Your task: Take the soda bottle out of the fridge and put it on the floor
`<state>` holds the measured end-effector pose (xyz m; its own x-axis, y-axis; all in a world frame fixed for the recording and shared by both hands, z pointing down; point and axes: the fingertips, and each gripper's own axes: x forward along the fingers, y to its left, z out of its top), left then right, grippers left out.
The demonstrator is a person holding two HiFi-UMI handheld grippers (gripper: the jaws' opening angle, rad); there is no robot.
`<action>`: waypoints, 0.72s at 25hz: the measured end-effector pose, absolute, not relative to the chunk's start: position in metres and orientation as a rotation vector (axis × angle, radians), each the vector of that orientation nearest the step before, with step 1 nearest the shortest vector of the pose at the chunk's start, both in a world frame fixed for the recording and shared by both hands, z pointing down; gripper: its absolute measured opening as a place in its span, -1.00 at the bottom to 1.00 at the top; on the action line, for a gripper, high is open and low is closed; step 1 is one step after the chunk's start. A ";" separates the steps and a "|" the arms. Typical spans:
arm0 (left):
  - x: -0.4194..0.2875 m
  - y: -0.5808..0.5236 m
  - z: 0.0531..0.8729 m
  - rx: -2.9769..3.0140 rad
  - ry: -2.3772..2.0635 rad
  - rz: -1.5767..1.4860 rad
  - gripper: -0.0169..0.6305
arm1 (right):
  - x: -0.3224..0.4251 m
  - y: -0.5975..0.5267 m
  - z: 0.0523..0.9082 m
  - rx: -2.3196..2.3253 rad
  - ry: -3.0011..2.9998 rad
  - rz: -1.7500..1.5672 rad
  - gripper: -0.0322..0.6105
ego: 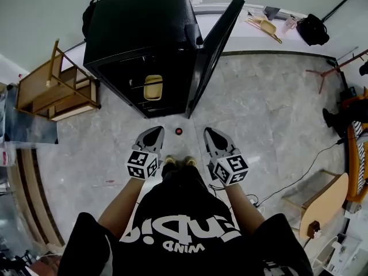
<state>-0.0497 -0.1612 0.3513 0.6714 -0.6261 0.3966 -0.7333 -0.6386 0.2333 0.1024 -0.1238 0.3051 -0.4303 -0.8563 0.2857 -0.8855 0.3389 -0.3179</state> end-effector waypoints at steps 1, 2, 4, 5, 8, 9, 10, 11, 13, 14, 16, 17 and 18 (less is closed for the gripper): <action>-0.048 -0.160 0.341 2.517 -1.061 0.382 -0.93 | 0.108 -0.123 0.299 1.652 -2.520 0.654 -0.83; -0.046 -0.159 0.331 2.520 -1.056 0.363 -0.93 | 0.113 -0.121 0.293 1.666 -2.524 0.641 -0.83; -0.043 -0.159 0.311 2.529 -1.055 0.319 -0.93 | 0.122 -0.120 0.281 1.679 -2.534 0.615 -0.83; -0.042 -0.159 0.301 2.537 -1.057 0.296 -0.93 | 0.127 -0.118 0.276 1.680 -2.539 0.608 -0.83; -0.038 -0.155 0.274 2.575 -1.061 0.237 -0.93 | 0.138 -0.115 0.266 1.689 -2.541 0.594 -0.83; -0.039 -0.154 0.266 2.586 -1.067 0.218 -0.93 | 0.141 -0.115 0.263 1.698 -2.539 0.585 -0.83; -0.041 -0.153 0.259 2.594 -1.077 0.201 -0.92 | 0.143 -0.116 0.259 1.709 -2.539 0.570 -0.83; -0.044 -0.151 0.253 2.599 -1.089 0.184 -0.93 | 0.145 -0.116 0.255 1.719 -2.540 0.549 -0.83; -0.049 -0.147 0.245 2.605 -1.114 0.159 -0.93 | 0.147 -0.116 0.245 1.731 -2.548 0.499 -0.83; -0.052 -0.146 0.242 2.607 -1.129 0.149 -0.92 | 0.147 -0.116 0.241 1.733 -2.553 0.477 -0.83; -0.058 -0.145 0.237 2.613 -1.162 0.131 -0.92 | 0.148 -0.118 0.235 1.739 -2.563 0.452 -0.83; -0.061 -0.145 0.235 2.618 -1.182 0.120 -0.92 | 0.148 -0.119 0.234 1.739 -2.568 0.447 -0.83; -0.063 -0.145 0.234 2.622 -1.202 0.108 -0.93 | 0.148 -0.121 0.232 1.736 -2.573 0.440 -0.83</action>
